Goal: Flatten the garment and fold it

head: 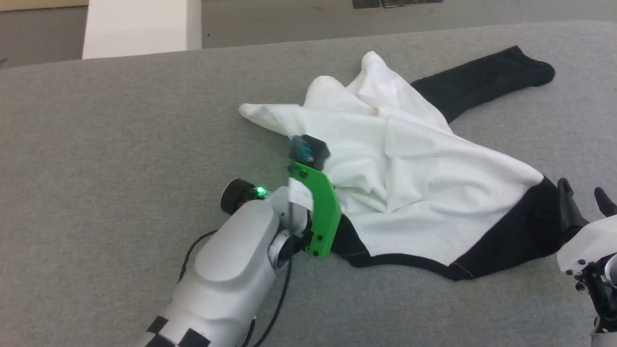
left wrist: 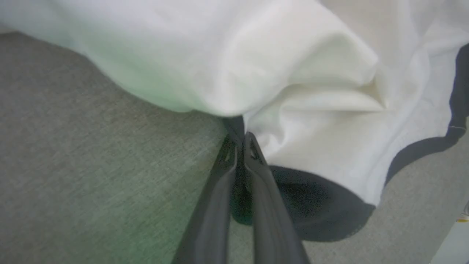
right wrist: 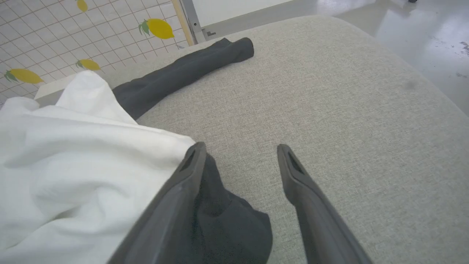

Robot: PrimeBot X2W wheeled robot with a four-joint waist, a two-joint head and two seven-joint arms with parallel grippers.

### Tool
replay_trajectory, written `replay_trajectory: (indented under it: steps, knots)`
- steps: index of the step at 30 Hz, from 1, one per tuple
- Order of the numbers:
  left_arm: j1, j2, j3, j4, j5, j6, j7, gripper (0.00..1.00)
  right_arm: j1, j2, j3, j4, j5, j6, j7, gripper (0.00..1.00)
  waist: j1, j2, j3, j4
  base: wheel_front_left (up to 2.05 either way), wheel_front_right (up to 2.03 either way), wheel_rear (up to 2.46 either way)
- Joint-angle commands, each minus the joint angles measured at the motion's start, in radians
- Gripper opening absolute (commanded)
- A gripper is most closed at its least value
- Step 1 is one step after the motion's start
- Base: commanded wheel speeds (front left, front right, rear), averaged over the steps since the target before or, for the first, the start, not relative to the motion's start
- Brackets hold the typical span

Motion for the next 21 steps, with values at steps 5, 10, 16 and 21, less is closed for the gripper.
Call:
replay_trajectory:
  steps: [5, 10, 16, 21]
  knots:
    - [0.017, 0.008, 0.108, -0.041, -0.077, 0.059, -0.116, 0.00, -0.006, 0.000, -0.002, 0.005, -0.011, -0.001, -0.001, 1.00, 0.0000, 0.0000, -0.033, 0.076, 0.00, 0.00, 0.00]
    - [0.039, 0.037, 0.227, -0.099, -0.131, 0.123, -0.210, 0.00, -0.001, 0.000, 0.008, 0.008, -0.025, -0.001, 0.010, 1.00, 0.0000, 0.0000, -0.070, 0.159, 0.00, 0.00, 0.00]
    - [0.133, 0.106, 0.374, -0.161, -0.179, 0.231, -0.287, 0.00, 0.001, 0.000, 0.043, 0.015, -0.030, -0.001, 0.025, 1.00, 0.0000, 0.0000, -0.099, 0.236, 0.00, 0.00, 0.00]
    - [0.418, 0.149, 0.537, -0.202, -0.291, 0.336, -0.296, 0.00, 0.011, 0.000, 0.093, 0.027, -0.040, -0.001, 0.041, 1.00, 0.0000, 0.0000, -0.118, 0.292, 0.00, 0.00, 0.00]
